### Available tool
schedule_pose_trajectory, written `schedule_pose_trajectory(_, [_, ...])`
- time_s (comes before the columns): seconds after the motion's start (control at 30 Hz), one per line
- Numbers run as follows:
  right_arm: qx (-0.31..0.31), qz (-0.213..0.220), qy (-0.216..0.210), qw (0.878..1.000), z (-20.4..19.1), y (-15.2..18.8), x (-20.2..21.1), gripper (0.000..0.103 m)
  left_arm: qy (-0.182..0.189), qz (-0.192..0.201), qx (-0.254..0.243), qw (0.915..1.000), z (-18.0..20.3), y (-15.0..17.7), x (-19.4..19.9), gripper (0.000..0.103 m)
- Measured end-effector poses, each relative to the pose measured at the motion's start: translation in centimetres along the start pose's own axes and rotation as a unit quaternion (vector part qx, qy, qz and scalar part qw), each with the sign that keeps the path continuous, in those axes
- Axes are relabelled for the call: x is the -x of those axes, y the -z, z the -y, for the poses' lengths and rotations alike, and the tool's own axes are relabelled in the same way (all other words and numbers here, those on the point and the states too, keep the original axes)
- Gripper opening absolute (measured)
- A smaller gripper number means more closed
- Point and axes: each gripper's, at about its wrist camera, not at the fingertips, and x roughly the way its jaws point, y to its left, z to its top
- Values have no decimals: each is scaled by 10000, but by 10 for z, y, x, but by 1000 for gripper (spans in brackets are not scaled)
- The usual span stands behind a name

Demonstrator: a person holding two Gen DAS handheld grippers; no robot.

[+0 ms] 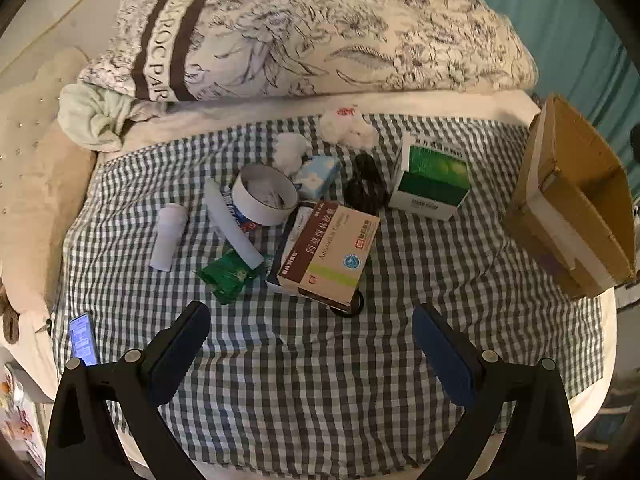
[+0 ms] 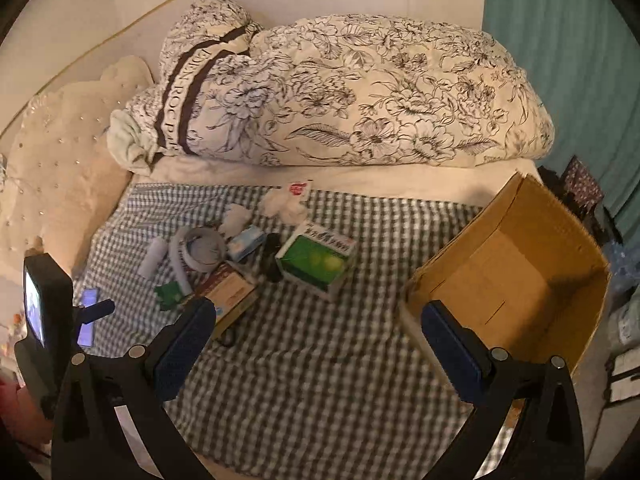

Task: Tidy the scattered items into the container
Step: 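Reach the left tool to the Amoxicillin box while the right tool reaches the green box, then grasp the Amoxicillin box with the left tool while the right tool grasps the green box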

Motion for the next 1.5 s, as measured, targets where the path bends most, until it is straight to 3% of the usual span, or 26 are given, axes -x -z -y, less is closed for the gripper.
schedule_pose_trajectory(0.2, [535,-484,-172,9972,6,-22,-32,103,48,-99,-300,9995,6,-9,-24,103])
schedule_pose_trajectory(0.4, [1185,-1140,-273,9860,5,-38,-79,103,126,-339,-574,9977,9,-19,-53,103])
schedule_pose_trajectory(0.6, [2018,-1635,-350,9651,-8,-53,-125,103,76,-619,-630,9961,8,-26,-84,103])
schedule_pose_trajectory(1.03, [2901,-2581,-486,9203,-29,-61,-237,103,51,-883,-1125,9897,16,-31,-131,103])
schedule_pose_trajectory(1.37, [3648,-2814,-499,8862,-45,-53,-278,103,219,-1175,-1213,9854,19,-31,-161,103])
schedule_pose_trajectory(1.5, [3818,-2838,-421,8786,-48,-48,-290,103,271,-1231,-1179,9850,19,-31,-167,103])
